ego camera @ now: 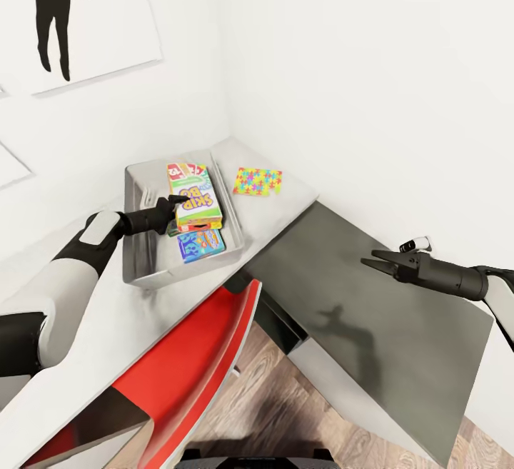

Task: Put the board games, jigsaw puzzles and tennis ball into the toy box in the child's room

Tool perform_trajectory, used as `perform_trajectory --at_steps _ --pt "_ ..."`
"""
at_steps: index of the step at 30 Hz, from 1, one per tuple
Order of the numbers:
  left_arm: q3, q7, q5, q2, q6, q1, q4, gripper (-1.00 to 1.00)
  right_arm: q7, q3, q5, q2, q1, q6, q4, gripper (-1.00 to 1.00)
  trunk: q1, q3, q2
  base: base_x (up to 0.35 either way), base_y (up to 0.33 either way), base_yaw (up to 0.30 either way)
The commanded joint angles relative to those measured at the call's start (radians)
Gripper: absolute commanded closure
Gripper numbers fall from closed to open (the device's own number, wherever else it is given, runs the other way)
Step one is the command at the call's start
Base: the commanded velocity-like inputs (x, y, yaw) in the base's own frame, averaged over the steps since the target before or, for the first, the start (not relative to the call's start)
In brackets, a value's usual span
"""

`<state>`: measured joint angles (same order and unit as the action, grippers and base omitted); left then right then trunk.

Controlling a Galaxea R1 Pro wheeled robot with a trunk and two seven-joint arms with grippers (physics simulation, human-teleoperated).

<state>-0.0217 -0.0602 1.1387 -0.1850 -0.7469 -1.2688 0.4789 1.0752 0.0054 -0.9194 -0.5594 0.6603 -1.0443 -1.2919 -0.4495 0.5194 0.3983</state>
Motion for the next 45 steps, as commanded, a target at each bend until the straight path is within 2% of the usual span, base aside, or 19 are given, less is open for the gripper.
perform_trajectory --at_steps 1,35,45 --pt "0.0 -0.008 -0.003 0.0 -0.005 -0.001 -0.002 1.0 0.003 0.001 0.001 -0.001 0.001 -0.003 0.0 -1.0 0.0 0.003 0.002 0.0 0.0 0.0" --pt "0.01 -0.02 -0.003 -0.018 -0.004 -0.007 -0.009 1.0 0.004 0.001 0.001 -0.001 0.001 -0.003 -0.002 -1.0 0.0 0.058 0.002 0.0 0.0 0.0" --pt "0.01 -0.017 -0.003 -0.019 -0.004 -0.043 -0.009 1.0 0.004 0.001 0.001 -0.001 0.001 -0.003 -0.012 -1.0 0.0 0.074 0.002 0.0 0.0 0.0"
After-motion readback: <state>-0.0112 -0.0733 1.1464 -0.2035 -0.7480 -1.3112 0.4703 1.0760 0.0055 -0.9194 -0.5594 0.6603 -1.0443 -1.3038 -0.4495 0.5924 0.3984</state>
